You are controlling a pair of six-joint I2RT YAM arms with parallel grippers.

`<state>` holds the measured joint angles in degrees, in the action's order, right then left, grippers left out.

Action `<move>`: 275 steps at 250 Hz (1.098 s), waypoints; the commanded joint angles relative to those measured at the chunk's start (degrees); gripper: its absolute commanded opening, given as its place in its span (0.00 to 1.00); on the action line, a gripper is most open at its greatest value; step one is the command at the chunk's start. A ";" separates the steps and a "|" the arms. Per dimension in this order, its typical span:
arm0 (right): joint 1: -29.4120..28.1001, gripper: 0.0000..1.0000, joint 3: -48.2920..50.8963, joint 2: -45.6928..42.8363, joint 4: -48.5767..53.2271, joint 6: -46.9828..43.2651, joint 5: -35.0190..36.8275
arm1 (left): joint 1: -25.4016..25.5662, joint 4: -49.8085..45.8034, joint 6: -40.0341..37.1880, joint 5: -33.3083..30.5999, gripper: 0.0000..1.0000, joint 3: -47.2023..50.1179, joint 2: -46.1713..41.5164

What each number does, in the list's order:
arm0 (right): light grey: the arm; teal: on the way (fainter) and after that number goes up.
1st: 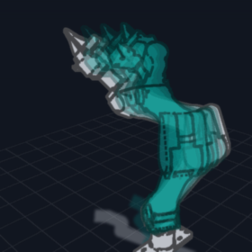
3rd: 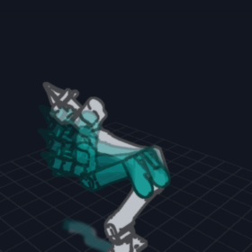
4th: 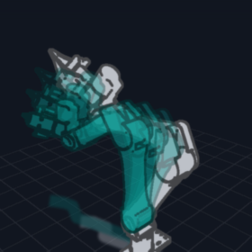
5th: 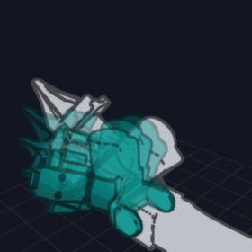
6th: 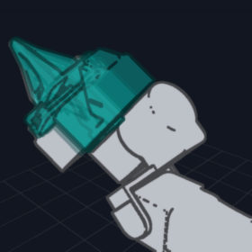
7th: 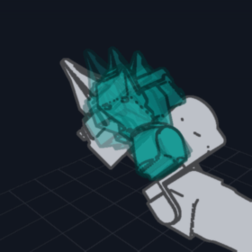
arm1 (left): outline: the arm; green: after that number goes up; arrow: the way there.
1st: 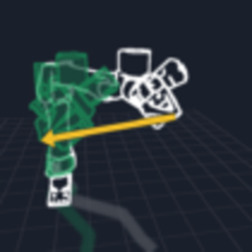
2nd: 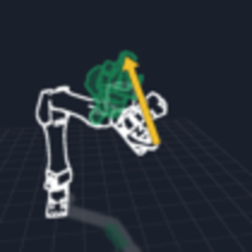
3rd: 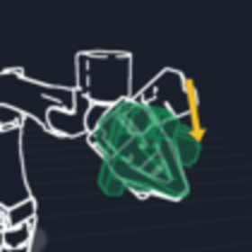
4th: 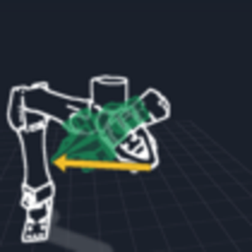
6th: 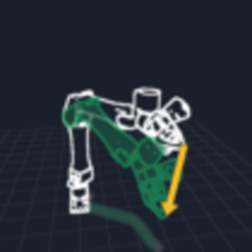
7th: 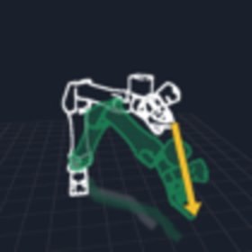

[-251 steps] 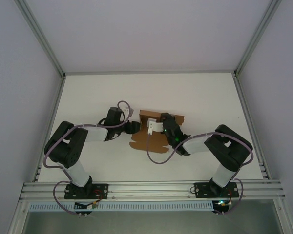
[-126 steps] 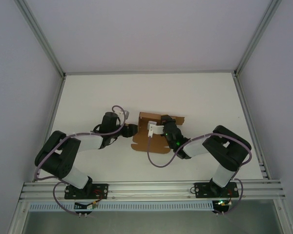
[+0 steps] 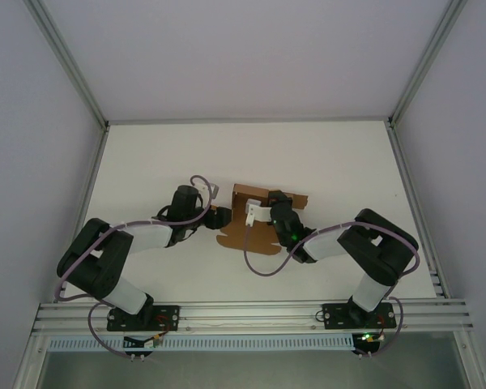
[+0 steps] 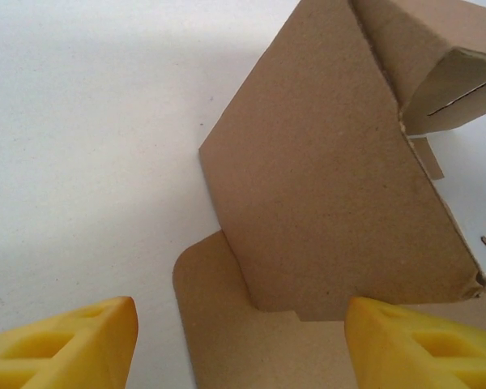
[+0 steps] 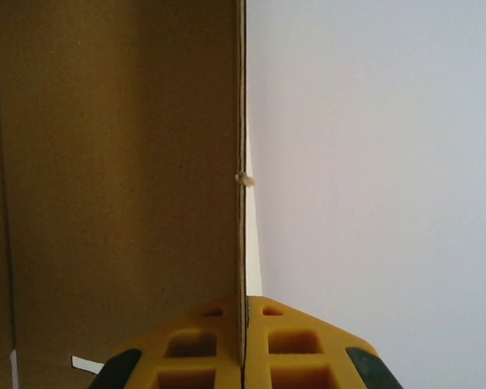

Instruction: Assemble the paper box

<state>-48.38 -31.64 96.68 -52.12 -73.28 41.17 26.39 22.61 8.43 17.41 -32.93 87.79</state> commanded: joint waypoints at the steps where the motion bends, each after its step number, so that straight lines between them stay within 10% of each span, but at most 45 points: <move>1: -0.55 0.00 0.17 0.15 8.25 2.52 -1.66 | 2.73 1.45 -2.52 1.16 0.69 -2.97 2.19; 275: -0.46 0.00 1.23 -0.89 23.02 7.20 -4.53 | 2.81 25.36 -2.36 -3.75 0.57 1.52 11.02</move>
<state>-48.42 -32.58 91.96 -40.47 -66.89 40.32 29.76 44.16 7.64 14.76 -31.14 99.33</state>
